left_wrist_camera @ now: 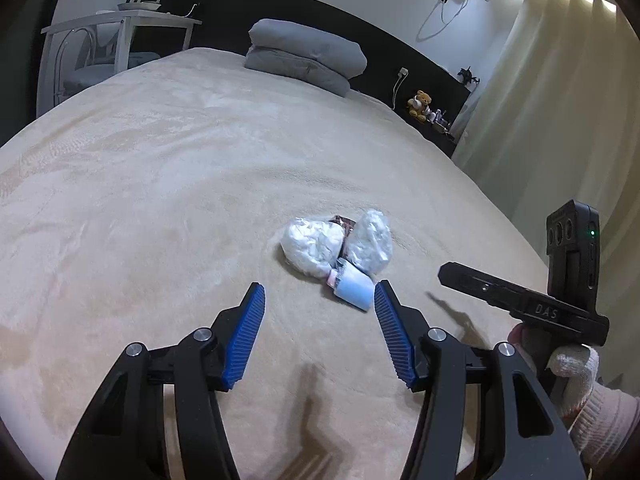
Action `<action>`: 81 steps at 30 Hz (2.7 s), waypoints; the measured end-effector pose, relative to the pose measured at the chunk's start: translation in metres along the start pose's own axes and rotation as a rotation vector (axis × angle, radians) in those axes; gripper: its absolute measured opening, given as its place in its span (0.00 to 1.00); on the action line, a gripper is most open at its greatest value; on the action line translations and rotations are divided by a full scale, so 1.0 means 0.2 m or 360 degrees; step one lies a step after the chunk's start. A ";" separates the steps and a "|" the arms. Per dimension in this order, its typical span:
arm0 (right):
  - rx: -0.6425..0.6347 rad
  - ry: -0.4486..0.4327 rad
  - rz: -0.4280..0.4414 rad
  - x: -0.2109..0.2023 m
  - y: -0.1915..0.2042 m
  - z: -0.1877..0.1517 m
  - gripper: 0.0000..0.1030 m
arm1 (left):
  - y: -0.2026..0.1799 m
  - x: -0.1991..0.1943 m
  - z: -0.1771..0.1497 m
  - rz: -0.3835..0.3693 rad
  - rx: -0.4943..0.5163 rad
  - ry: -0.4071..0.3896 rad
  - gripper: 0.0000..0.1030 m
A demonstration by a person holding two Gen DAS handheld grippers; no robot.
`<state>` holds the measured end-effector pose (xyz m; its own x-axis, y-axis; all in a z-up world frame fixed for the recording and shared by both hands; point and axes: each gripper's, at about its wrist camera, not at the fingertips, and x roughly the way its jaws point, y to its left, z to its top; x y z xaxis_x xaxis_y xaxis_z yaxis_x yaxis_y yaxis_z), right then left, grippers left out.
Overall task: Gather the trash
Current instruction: 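Grasp a white plastic bag with the right tool while the left tool grasps another white bag, then carry both white plastic bags down toward the clear bin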
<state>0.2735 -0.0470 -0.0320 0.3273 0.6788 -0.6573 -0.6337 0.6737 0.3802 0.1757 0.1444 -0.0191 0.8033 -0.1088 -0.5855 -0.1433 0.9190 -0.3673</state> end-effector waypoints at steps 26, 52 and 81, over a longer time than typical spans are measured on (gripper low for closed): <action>0.0034 -0.0070 0.0025 0.02 0.02 0.07 0.40 | 0.14 0.20 0.09 -0.0057 -0.0011 0.0040 0.80; -0.0005 -0.0079 0.0026 -0.25 -0.09 -0.03 0.41 | -0.03 0.61 0.19 0.0086 0.0091 0.0197 0.50; 0.0034 -0.0206 -0.0148 -0.65 -0.08 -0.27 0.41 | -0.34 -0.12 0.01 -0.0074 0.0168 -0.0173 0.50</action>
<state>0.2035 -0.1618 0.0126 0.4724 0.6444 -0.6014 -0.5819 0.7405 0.3363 0.1671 0.0857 0.0210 0.8662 -0.1159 -0.4861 -0.0476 0.9492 -0.3110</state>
